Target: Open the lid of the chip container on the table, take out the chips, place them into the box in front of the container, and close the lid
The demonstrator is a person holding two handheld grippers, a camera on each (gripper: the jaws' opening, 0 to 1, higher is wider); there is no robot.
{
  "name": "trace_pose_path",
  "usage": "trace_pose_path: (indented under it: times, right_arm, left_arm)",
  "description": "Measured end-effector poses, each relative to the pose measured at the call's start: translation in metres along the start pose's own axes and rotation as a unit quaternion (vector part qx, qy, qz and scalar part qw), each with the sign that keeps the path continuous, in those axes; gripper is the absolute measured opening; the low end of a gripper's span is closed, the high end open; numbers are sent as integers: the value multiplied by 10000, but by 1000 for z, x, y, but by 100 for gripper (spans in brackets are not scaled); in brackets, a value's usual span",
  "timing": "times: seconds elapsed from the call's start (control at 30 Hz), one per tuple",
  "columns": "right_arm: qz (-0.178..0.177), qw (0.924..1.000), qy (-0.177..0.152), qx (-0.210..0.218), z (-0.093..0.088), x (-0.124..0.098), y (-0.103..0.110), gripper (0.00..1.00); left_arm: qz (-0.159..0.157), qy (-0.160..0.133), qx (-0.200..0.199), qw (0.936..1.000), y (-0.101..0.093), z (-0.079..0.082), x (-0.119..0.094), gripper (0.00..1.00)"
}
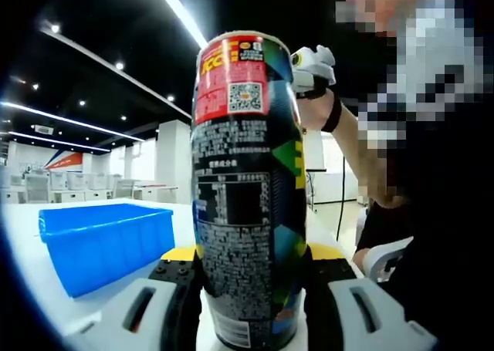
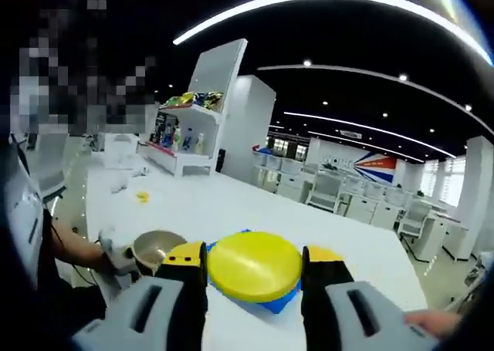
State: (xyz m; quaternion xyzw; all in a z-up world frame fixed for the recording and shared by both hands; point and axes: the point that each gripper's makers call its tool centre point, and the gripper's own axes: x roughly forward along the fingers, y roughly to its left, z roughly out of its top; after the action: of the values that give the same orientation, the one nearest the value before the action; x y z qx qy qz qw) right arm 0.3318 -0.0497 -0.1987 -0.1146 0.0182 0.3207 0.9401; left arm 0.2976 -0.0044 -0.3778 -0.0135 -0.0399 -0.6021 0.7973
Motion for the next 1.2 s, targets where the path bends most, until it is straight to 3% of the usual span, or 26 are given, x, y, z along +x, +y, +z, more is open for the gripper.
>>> trace_pose_path:
  times: [0.33, 0.73, 1.2]
  right_arm:
    - [976, 9944, 74, 395, -4, 14, 55, 46]
    - [1312, 9905, 116, 385, -7, 27, 85, 46]
    - [1559, 9866, 303, 382, -18, 33, 98, 46]
  left_arm:
    - [-5, 5, 10, 10000, 0, 0, 0, 53]
    - [-4, 11, 18, 10000, 0, -1, 0, 53]
    - [-4, 12, 35, 10000, 1, -1, 0, 53]
